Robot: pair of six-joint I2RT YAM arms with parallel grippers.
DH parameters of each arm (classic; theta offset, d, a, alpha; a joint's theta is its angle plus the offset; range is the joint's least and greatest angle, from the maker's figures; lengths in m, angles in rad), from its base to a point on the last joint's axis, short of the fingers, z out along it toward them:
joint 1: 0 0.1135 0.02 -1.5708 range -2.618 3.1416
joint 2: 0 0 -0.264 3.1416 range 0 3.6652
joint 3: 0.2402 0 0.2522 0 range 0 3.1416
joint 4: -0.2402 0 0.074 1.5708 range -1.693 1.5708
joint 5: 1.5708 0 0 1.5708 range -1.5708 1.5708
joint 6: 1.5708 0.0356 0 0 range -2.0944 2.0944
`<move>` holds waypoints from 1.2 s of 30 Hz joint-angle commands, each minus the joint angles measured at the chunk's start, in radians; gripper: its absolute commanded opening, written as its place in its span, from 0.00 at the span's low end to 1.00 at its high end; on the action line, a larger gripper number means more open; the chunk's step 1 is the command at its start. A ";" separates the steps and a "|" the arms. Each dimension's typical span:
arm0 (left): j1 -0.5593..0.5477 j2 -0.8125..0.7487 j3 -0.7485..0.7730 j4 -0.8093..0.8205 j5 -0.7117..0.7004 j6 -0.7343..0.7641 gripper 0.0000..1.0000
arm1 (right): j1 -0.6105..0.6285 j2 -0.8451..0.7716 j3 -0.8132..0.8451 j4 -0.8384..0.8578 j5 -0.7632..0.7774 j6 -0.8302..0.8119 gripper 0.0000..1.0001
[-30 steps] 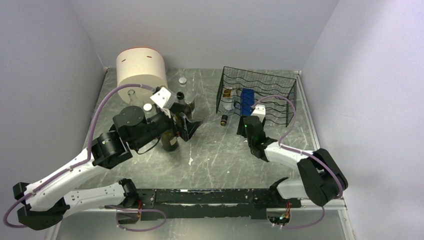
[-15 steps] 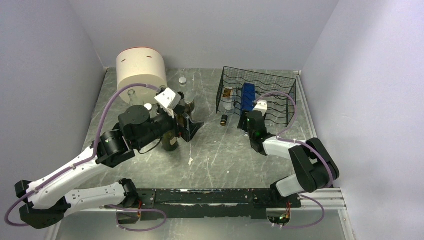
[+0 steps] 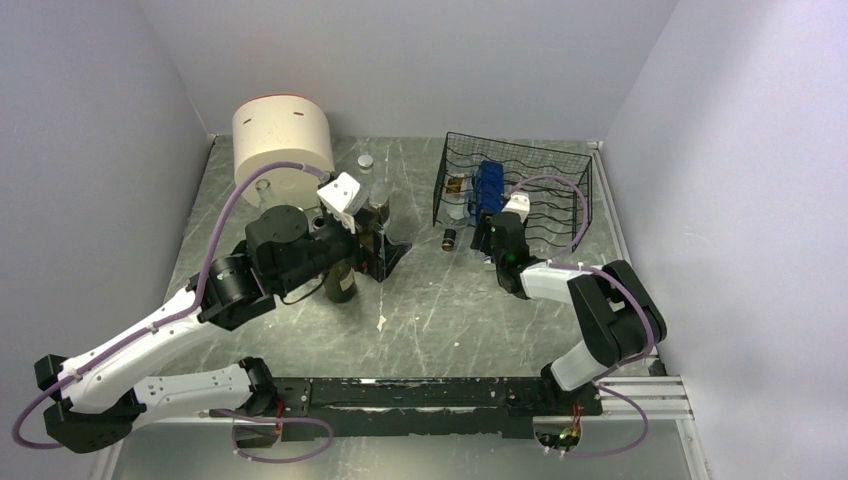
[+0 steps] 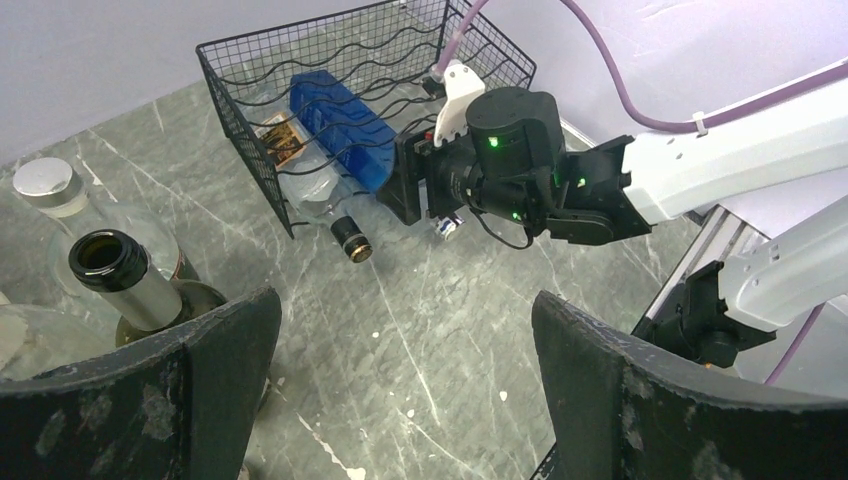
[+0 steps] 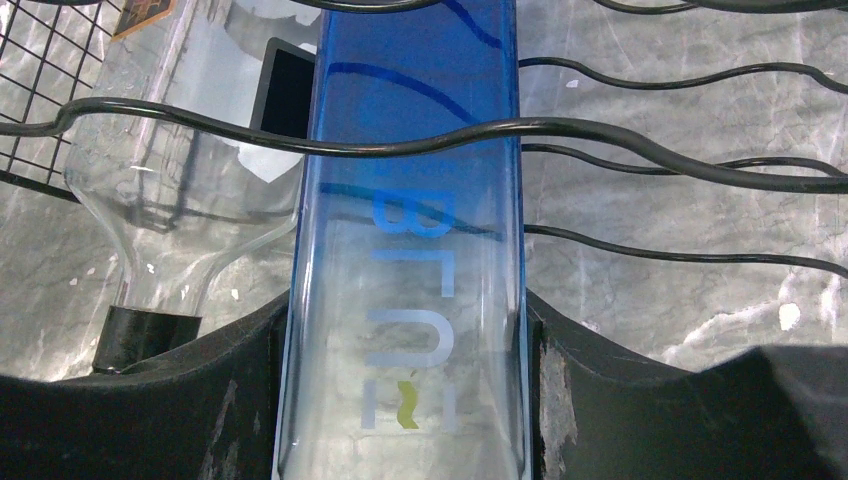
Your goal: Put the wine bottle on the wine rack
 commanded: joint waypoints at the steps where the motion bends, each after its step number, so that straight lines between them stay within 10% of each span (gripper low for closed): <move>1: 0.006 0.011 0.042 -0.005 0.008 -0.010 1.00 | -0.009 -0.018 0.061 0.136 0.024 0.004 0.69; 10: 0.006 0.033 0.060 -0.012 0.005 -0.005 1.00 | -0.011 -0.143 0.062 -0.042 -0.008 0.031 0.83; 28: 0.006 0.034 0.074 0.025 -0.135 0.031 1.00 | -0.009 -0.505 0.212 -0.612 -0.329 0.064 0.73; 36: 0.005 0.003 0.128 0.034 -0.272 0.101 0.99 | 0.061 -0.538 0.269 -0.534 -0.547 0.027 0.71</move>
